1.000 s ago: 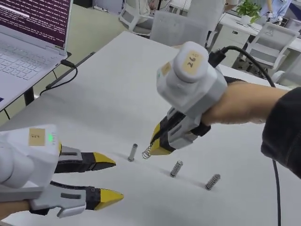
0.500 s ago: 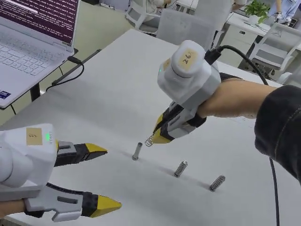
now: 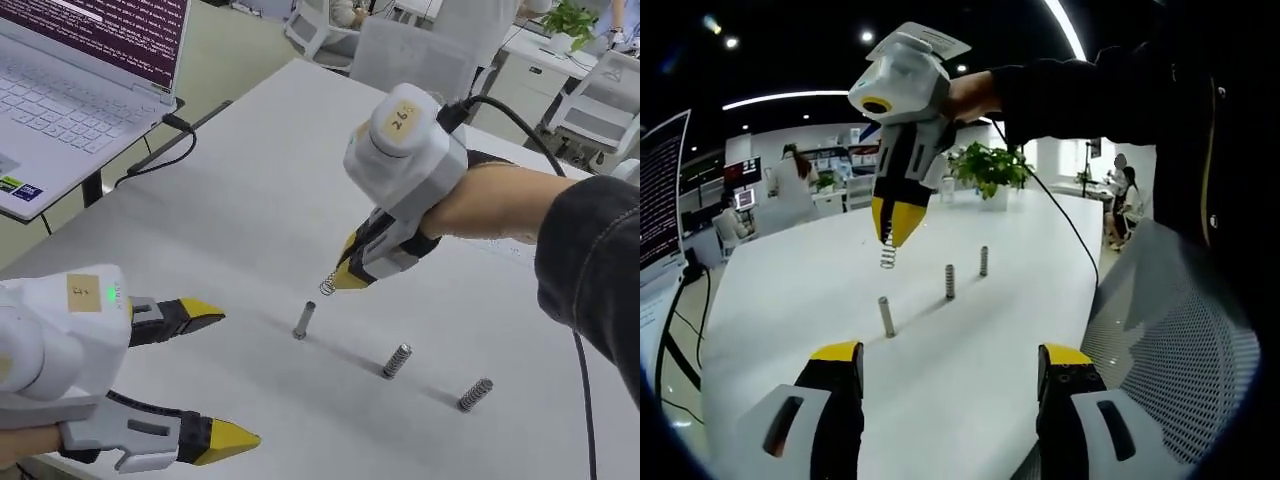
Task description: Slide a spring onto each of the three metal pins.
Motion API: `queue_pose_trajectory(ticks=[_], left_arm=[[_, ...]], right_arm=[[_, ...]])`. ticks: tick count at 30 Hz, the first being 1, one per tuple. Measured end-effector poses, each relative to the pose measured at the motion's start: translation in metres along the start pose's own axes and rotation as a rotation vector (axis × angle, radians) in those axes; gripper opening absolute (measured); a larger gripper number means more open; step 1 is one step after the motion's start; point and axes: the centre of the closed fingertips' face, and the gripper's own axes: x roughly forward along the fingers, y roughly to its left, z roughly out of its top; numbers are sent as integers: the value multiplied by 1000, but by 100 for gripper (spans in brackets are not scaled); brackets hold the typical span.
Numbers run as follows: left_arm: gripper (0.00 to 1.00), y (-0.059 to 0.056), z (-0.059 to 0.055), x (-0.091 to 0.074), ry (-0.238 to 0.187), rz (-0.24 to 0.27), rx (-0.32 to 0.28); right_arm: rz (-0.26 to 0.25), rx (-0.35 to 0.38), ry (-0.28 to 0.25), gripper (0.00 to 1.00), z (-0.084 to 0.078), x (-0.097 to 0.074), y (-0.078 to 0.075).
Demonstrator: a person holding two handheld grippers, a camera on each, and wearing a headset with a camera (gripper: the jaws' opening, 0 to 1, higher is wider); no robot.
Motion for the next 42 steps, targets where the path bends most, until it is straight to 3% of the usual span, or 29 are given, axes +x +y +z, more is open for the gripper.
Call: queue_pose_trajectory(ticks=[18, 42], left_arm=[[65, 2, -4, 1, 12, 11, -3], [62, 0, -5, 3, 14, 5, -7]], right_arm=[[54, -16, 66, 8, -5, 32, -5], [86, -34, 96, 8, -6, 43, -7]])
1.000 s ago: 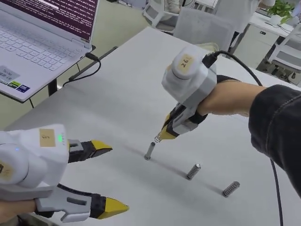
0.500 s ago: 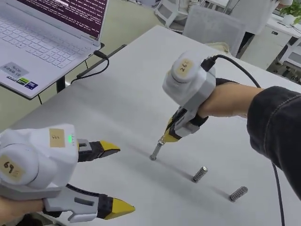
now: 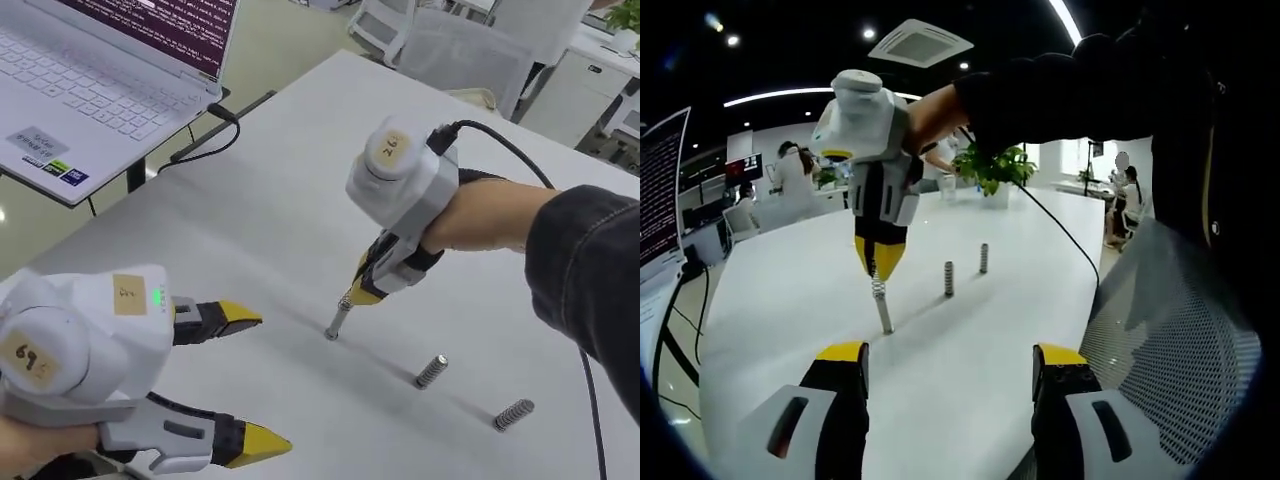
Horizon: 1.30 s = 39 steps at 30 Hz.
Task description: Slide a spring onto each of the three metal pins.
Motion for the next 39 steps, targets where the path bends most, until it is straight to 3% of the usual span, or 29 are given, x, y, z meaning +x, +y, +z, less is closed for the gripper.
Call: queue_pose_trajectory(ticks=[23, 39], left_arm=[[60, 1, -1, 2, -5, -3, -7], [59, 1, -2, 1, 1, -5, -8]], right_arm=[[8, -15, 63, 8, -8, 18, 0], [31, -19, 98, 8, -16, 45, 3]])
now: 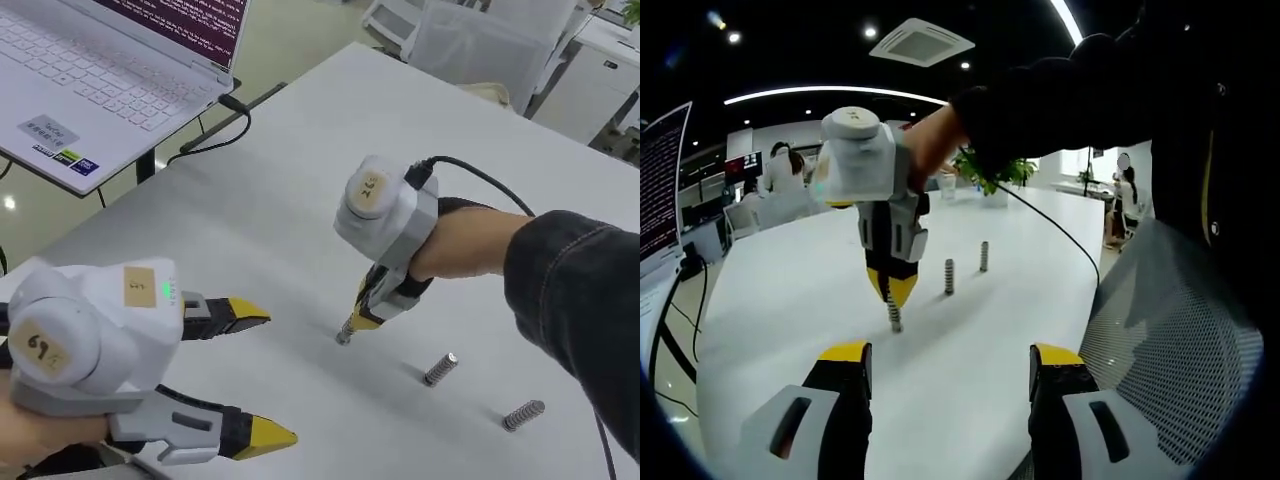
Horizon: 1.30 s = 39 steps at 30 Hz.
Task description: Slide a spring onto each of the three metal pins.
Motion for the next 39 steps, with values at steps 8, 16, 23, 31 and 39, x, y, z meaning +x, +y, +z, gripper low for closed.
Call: queue_pose_trajectory(ticks=[8, 16, 23, 31, 39], left_arm=[[59, 1, -1, -1, 2, 1, -3], [59, 1, -2, -1, 7, 0, -5], [59, 1, -1, 0, 10, -2, -4], [59, 0, -2, 0, 13, -7, -7], [59, -1, 0, 2, 15, -14, -2]], right_arm=[[-2, -10, 5, 8, -2, 6, 4], [-5, -12, 2, 8, -4, 10, 7], [-7, -12, -12, 9, -2, 11, 10], [1, -1, -30, 14, -4, 10, 13], [-5, 29, -59, 22, -8, 5, 12]])
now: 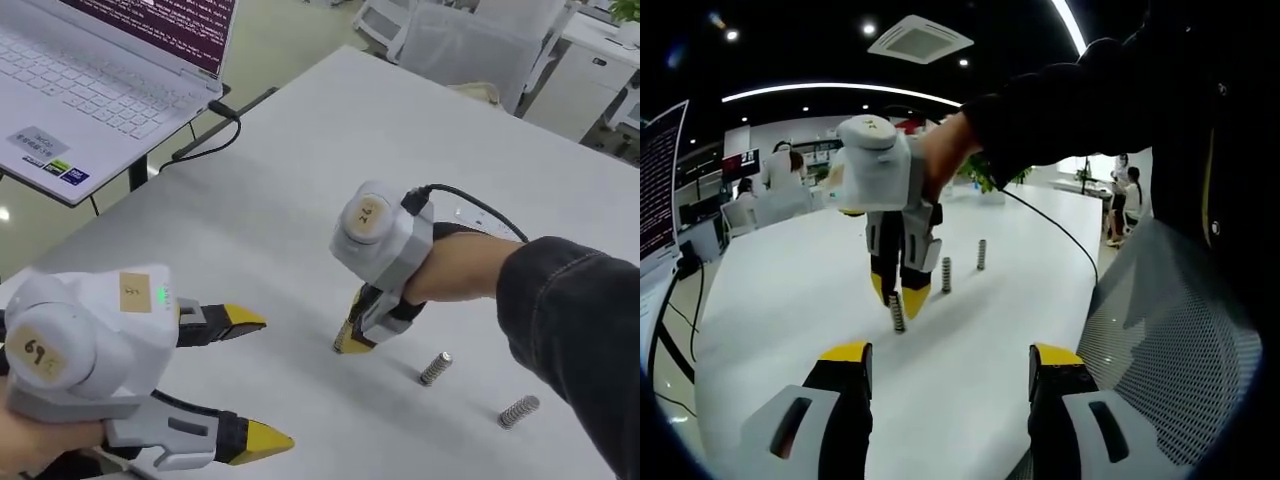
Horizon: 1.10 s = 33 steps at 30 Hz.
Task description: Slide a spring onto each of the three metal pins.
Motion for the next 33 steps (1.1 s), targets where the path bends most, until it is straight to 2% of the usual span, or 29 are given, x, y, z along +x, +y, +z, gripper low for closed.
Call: queue_pose_trajectory(ticks=[17, 27, 30, 33], left_arm=[[60, 0, 5, 2, 5, -1, 5], [59, 0, 10, 5, 4, -1, 9], [59, 0, 11, 5, 4, -2, 10], [59, 1, 13, 5, 4, 1, 9]], right_arm=[[-21, 74, -84, 40, -10, -15, 0], [-73, 134, -188, 49, -9, -31, -3], [-75, 159, -243, 51, -5, -37, 0], [-96, 162, -251, 54, -8, -41, 0]])
